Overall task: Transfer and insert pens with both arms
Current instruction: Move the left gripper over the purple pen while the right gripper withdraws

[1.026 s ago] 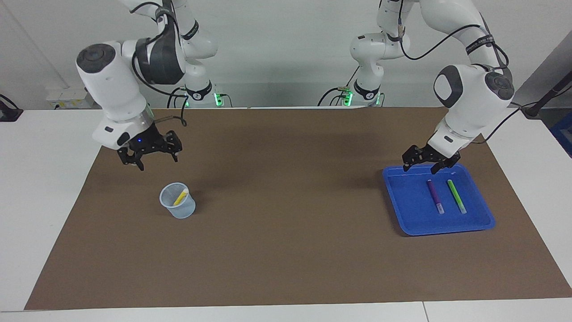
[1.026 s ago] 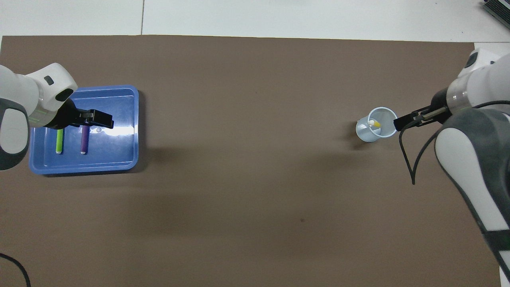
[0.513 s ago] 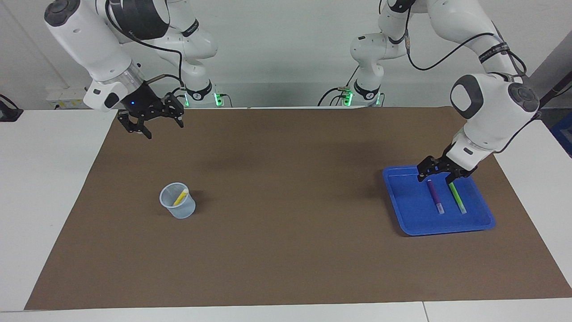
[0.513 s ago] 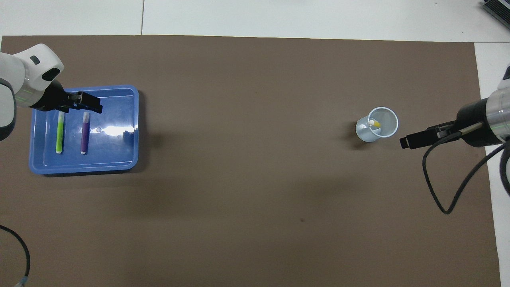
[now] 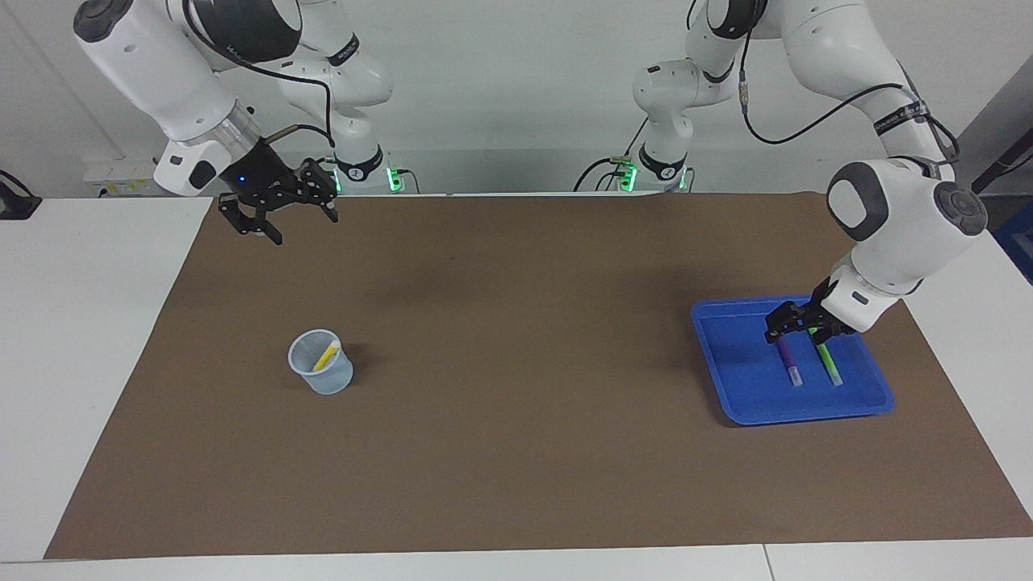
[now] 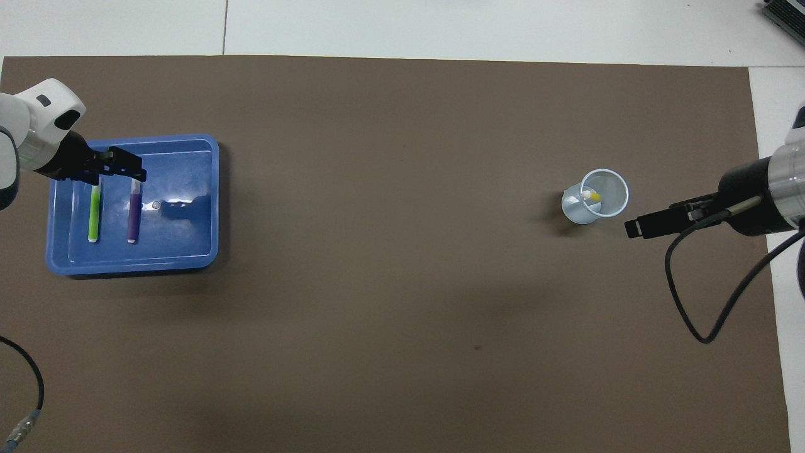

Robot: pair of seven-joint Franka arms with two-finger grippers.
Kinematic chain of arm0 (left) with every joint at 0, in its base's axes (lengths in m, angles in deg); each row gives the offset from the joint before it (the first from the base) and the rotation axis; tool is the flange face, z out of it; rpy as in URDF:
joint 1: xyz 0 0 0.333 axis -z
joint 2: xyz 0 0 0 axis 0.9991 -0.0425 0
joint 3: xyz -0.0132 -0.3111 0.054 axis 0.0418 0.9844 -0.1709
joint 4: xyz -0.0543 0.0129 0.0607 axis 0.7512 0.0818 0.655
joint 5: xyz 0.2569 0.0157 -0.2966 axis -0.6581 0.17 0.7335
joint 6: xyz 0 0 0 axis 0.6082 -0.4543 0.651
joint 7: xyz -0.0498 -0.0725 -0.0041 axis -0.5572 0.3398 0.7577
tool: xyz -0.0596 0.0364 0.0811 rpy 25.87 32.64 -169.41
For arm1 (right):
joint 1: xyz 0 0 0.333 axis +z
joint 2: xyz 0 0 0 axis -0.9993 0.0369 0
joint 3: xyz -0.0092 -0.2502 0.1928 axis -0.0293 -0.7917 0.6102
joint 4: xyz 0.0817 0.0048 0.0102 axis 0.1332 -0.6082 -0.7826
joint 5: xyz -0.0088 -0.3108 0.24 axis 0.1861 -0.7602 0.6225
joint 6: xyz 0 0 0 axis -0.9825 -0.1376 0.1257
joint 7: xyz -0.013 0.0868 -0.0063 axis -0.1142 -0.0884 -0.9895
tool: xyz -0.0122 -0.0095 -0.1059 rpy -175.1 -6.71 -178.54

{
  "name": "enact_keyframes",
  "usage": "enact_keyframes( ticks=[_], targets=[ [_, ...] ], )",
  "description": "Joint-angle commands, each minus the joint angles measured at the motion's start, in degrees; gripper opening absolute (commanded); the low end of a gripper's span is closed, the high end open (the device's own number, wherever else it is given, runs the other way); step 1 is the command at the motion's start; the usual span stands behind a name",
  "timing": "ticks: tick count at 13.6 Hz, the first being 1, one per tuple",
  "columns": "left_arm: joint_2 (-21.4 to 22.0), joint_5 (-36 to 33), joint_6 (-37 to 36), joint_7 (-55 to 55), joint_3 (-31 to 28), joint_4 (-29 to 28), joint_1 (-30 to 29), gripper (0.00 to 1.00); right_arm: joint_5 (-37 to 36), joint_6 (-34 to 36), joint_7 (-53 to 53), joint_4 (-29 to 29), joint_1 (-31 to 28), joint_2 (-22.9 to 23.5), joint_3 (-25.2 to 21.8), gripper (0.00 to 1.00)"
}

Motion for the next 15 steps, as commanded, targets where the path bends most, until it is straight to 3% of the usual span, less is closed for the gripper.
enact_keyframes(
  ticks=[1, 4, 8, 11, 15],
  targets=[
    [0.5, -1.4, 2.7, -0.2, 0.5, -3.8, -1.7, 0.89, 1.6, 0.5, 1.7, -1.1, -0.1, -1.1, 0.3, 1.00],
    [1.6, -1.4, 10.8, -0.2, 0.5, -9.6, -1.7, 0.74, 2.6, -0.2, 3.4, -2.2, 0.0, -1.6, 0.7, 1.00],
    [1.5, -1.4, 11.4, -0.2, 0.5, -10.7, -1.7, 0.70, 3.1, 0.4, 3.5, -2.3, -0.2, -1.7, 0.7, 1.00],
    [1.8, -1.5, 12.5, -0.2, 0.3, -13.6, -2.1, 0.58, 3.1, -1.8, 5.5, -3.2, 1.6, -1.8, 0.8, 1.00],
    [1.8, -1.6, 12.4, -0.2, 0.3, -13.7, -2.2, 0.56, 3.1, -1.9, 5.3, -3.2, 1.0, -2.0, 0.7, 1.00]
  ],
)
